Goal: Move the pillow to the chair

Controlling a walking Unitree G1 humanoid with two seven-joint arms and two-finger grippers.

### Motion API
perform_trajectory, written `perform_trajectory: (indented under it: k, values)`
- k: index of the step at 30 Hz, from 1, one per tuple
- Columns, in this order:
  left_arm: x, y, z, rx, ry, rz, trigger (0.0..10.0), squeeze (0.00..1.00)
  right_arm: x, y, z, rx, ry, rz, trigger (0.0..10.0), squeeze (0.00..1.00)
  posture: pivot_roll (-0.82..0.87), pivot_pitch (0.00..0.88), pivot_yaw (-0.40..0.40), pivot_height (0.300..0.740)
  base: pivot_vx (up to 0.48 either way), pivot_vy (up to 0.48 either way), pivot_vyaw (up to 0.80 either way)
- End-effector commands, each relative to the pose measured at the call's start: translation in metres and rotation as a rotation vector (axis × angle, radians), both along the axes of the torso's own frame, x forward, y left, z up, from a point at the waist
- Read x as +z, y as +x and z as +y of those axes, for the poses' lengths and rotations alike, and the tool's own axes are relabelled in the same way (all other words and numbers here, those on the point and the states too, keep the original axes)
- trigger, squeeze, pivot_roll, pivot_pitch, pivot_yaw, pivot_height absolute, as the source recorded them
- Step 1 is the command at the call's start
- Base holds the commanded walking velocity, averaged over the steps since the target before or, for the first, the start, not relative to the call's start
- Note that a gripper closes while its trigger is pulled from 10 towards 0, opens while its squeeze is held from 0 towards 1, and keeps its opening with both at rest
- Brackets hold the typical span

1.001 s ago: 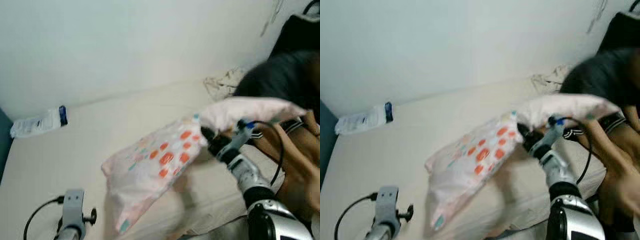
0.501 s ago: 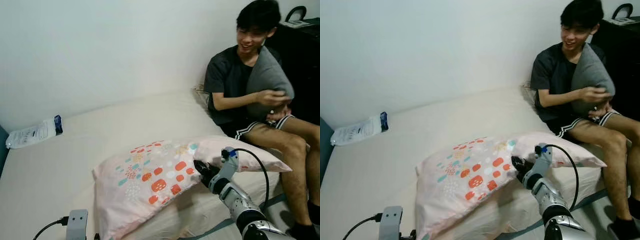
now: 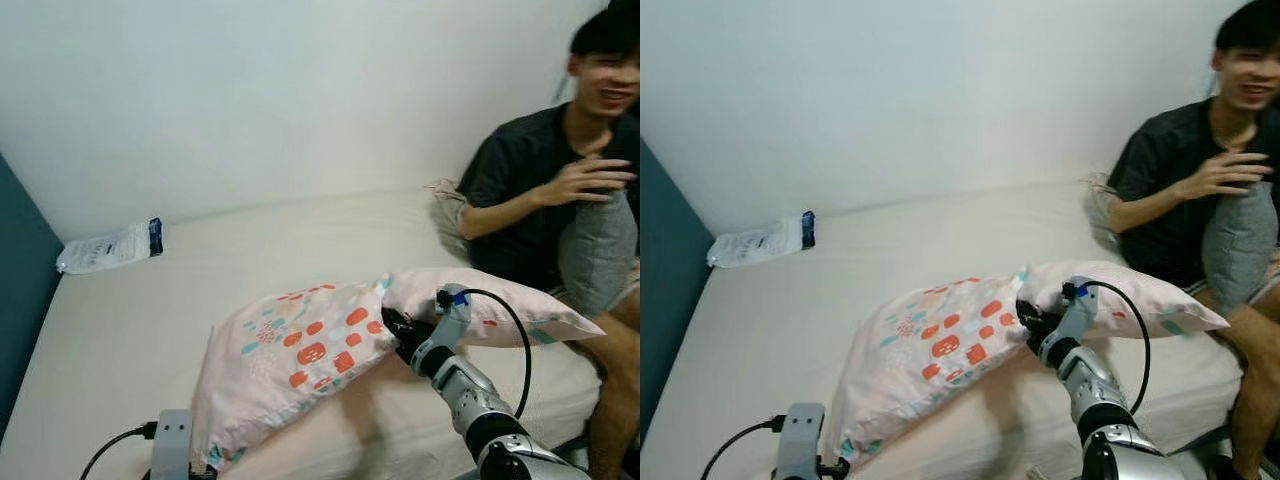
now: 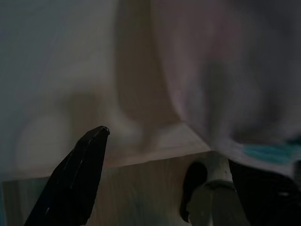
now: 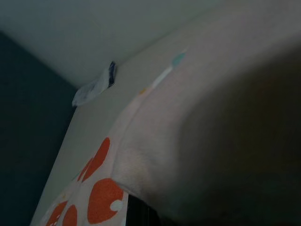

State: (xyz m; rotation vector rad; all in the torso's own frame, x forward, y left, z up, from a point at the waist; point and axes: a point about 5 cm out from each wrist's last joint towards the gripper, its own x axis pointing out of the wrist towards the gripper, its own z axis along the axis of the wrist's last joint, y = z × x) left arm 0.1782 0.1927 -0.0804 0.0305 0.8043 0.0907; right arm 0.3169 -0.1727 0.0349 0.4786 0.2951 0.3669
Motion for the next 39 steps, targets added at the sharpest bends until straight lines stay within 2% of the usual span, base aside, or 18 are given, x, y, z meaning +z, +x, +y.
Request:
perform_trajectory:
  k: [1, 8, 12, 15, 20, 39]
  values:
    - [-0.0023, -0.0040, -0.0011, -0.007, -0.004, 0.018, 10.0, 0.00, 0.0032, 0.0018, 0.0116, 0.066, -0.013, -0.032, 10.0, 0.00, -0.11, 0.042, -0.027, 0.740, 0.000, 0.000, 0.79]
    - [-0.0044, -0.0071, -0.0039, -0.030, -0.030, 0.036, 10.0, 0.00, 0.0021, 0.0011, 0.0154, 0.090, -0.048, -0.035, 10.0, 0.00, -0.11, 0.039, -0.029, 0.740, 0.000, 0.000, 0.79]
    - [-0.0048, -0.0078, -0.0038, -0.067, -0.003, 0.048, 10.0, 0.00, 0.0033, 0.0020, 0.0173, 0.100, -0.048, -0.041, 10.0, 0.00, -0.11, 0.039, -0.026, 0.740, 0.000, -0.480, 0.79]
    - [-0.0038, -0.0067, -0.0006, -0.010, -0.015, 0.033, 10.0, 0.00, 0.0038, 0.0021, 0.0185, 0.107, -0.048, -0.047, 10.0, 0.00, -0.11, 0.041, -0.024, 0.740, 0.000, -0.383, 0.79]
    - [-0.0037, -0.0068, 0.0019, 0.001, -0.012, 0.038, 10.0, 0.00, 0.0017, 0.0014, 0.0167, 0.085, -0.081, -0.040, 10.0, 0.00, -0.10, 0.051, -0.015, 0.740, 0.000, 0.000, 0.79]
    - [-0.0065, -0.0118, 0.0009, -0.035, 0.001, 0.070, 10.0, 0.00, -0.0007, -0.0014, 0.0205, 0.114, -0.067, -0.038, 10.0, 0.00, -0.11, 0.039, -0.013, 0.740, 0.000, 0.000, 0.79]
